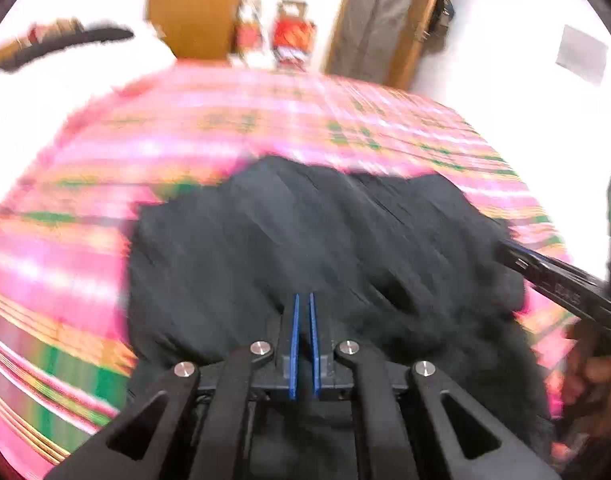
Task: Fold large clothes
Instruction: 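Lift the hem with both grippers and fold it toward the hood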
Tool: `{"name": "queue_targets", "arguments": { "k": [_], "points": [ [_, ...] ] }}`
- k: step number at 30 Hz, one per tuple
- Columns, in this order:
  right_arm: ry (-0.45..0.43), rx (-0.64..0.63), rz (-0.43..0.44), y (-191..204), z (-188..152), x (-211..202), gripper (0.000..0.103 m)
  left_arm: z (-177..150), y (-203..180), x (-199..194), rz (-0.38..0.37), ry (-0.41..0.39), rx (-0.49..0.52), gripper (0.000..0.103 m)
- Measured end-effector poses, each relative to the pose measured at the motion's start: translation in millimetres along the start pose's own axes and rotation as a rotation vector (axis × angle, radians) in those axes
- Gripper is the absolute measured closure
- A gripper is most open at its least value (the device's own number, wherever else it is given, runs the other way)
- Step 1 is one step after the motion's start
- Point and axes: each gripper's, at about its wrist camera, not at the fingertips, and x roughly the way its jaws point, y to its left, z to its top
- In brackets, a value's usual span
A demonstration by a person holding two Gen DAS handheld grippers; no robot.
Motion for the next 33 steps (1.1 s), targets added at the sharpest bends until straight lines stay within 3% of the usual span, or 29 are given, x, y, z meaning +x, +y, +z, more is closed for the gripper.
{"name": "queue_targets", "arguments": {
  "k": [2,5,7,12,15,19,21,24,27,33],
  "points": [
    [0.043,0.014,-0.024,-4.1,2.3,19.4,0.079,9.2,19.0,15.9,0.033,0.012,-0.04,0.096],
    [0.113,0.027,-0.026,-19.6,-10.7,41.1,0.078,-1.7,43.1,56.0,0.018,0.191,-0.15,0.096],
    [0.107,0.045,-0.007,-29.9,-19.5,47.2,0.077,-9.1,43.7,68.0,-0.013,0.238,-0.159,0.096],
    [0.117,0.05,-0.019,-34.0,-23.0,47.2,0.076,-16.8,36.3,73.2,-0.006,0.221,-0.131,0.096],
    [0.113,0.044,-0.045,-26.8,-12.6,18.9,0.074,-10.2,43.3,55.4,-0.009,0.217,-0.17,0.096],
    [-0.007,0.022,0.025,-3.8,-15.3,-28.7,0.074,-0.2,37.5,13.2,-0.057,0.074,-0.15,0.096],
    [-0.006,0.008,0.064,9.4,-25.7,-33.2,0.074,-3.6,28.3,3.6,-0.115,0.05,-0.118,0.096],
    [0.067,-0.029,0.096,28.1,-44.7,-12.4,0.075,-18.9,9.2,19.9,-0.167,0.138,-0.068,0.096],
    [0.148,-0.026,0.076,30.2,-65.5,17.3,0.075,-35.5,-2.7,47.5,-0.152,0.248,-0.041,0.096],
    [0.18,0.031,0.093,8.4,-86.2,40.0,0.074,-40.8,-4.7,62.1,-0.143,0.25,-0.06,0.096]
  ]
}}
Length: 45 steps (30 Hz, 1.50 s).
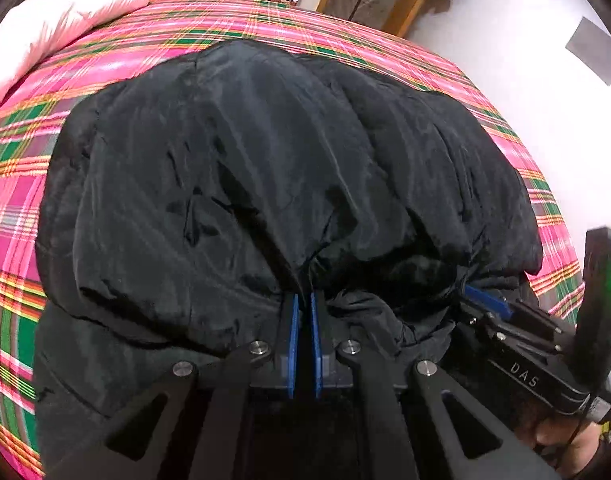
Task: Fold large clothes
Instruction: 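Lift the hem with both grippers and fold it toward the hood, then open both grippers and withdraw them from the folded jacket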
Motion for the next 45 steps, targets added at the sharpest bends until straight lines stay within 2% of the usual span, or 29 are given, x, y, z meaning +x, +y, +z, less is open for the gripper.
{"name": "queue_targets", "arguments": {
  "k": [6,11,16,19,23,27,31,37,42,45],
  "points": [
    [0.019,-0.014,0.0,-1.3,-2.9,-4.8,0.073,-6.1,-1.6,2.1,0.02,-0.036,0.032,0.096],
    [-0.024,-0.015,-0.015,11.1,-12.4,-47.1,0.073,-22.6,-16.8,-26.8,0.055,-0.094,0.097,0.096],
    [-0.067,-0.036,-0.031,9.2,-51.0,-103.7,0.072,-55.6,-32.3,-65.4,0.044,-0.125,0.108,0.096],
    [-0.085,-0.035,-0.037,7.2,-79.4,-132.8,0.066,-82.5,-44.5,-89.9,0.042,-0.138,0.115,0.096],
    [-0.089,-0.005,-0.029,-2.3,-111.4,-160.8,0.064,-124.3,-55.5,-119.3,0.05,-0.129,0.126,0.096],
    [-0.09,0.025,-0.028,-7.8,-132.3,-178.1,0.059,-148.1,-59.2,-141.4,0.074,-0.127,0.147,0.096],
    [-0.077,0.067,-0.041,-21.7,-158.9,-189.2,0.059,-165.8,-51.9,-159.9,0.105,-0.138,0.114,0.096],
    [-0.056,0.115,-0.067,-35.2,-176.0,-194.6,0.057,-184.3,-35.5,-171.3,0.181,-0.14,0.09,0.096],
    [-0.065,0.157,-0.086,-48.1,-176.9,-195.7,0.045,-189.3,-13.5,-173.2,0.221,-0.142,0.055,0.096],
    [-0.049,0.2,-0.108,-61.3,-179.1,-191.7,0.043,-191.2,1.9,-173.7,0.248,-0.143,0.034,0.096]
  ]
}}
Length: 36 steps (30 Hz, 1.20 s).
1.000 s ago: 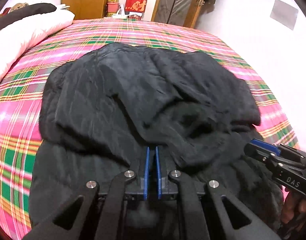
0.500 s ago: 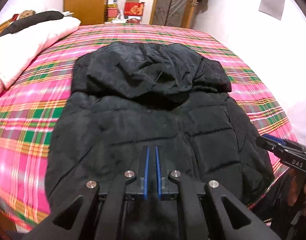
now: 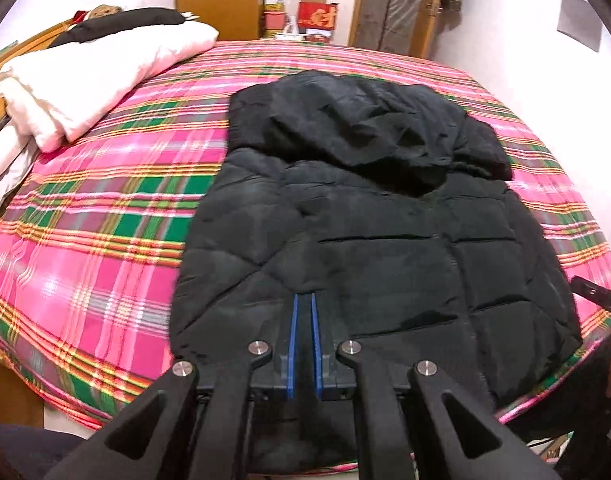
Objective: Fold large clothes
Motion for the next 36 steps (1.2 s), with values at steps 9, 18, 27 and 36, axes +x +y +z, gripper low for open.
{"name": "queue_targets", "arguments": {
  "k": [9,18,27,36],
  "points": [
    [0.028,0.177,-0.093,-47.0,4.2,6.6,0.041,-6.0,54.0,16.9,0.101,0.04,-0.148,0.066],
    [0.158,0.242,-0.085,-63.5,-5.6,30.9,0.036,-16.2,67.9,39.4,0.054,0.127,-0.215,0.061],
    [0.278,0.297,-0.035,-65.0,-23.7,43.5,0.036,-27.6,72.4,43.8,0.036,0.196,-0.234,0.058],
    [0.33,0.235,-0.044,-53.8,-24.7,44.9,0.051,-34.6,66.3,51.6,0.072,0.243,-0.187,0.059]
  ]
}}
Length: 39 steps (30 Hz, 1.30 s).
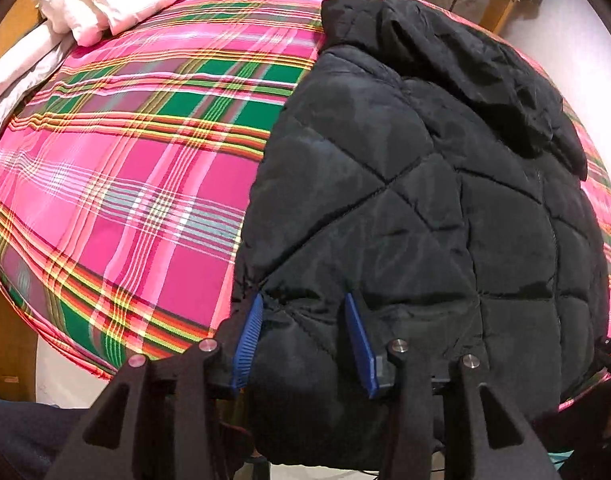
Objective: Fold large clothes
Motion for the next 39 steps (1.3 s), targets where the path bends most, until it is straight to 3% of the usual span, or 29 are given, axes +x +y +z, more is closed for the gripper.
{"name": "queue_targets", "arguments": {
  "k": [1,3,6,10,18,29,35,39],
  "points": [
    [-0.005,-0.002,0.009,2.2,-1.4,-2.9,0.057,0.0,-0.4,-0.5,-0.006,0.004,0.003,0.066],
    [-0.024,-0.008,0.037,4.2,-3.4,-11.1,0.082,0.4,-0.3,-4.6,-0.016,-0.001,0.001,0.083],
    [-0.059,-0.026,0.1,8.7,-6.8,-29.7,0.09,3.9,8.6,-21.8,-0.092,-0.042,-0.062,0.094],
    [-0.139,-0.052,0.244,8.3,-9.9,-71.7,0.092,9.8,15.7,-63.2,-0.221,-0.148,-0.094,0.096],
    [-0.241,-0.012,0.399,-5.3,1.3,-119.5,0.093,37.2,34.2,-135.5,-0.378,-0.319,-0.144,0.097],
    [-0.341,-0.013,0.507,19.6,47.6,-154.2,0.093,82.2,40.6,-160.3,-0.463,-0.386,-0.201,0.097],
    [-0.381,0.026,0.566,32.4,103.4,-165.7,0.093,139.1,33.1,-161.9,-0.485,-0.421,-0.223,0.097],
    [-0.398,0.032,0.554,50.9,154.4,-167.3,0.093,190.8,25.2,-156.6,-0.479,-0.453,-0.228,0.101]
  ]
}}
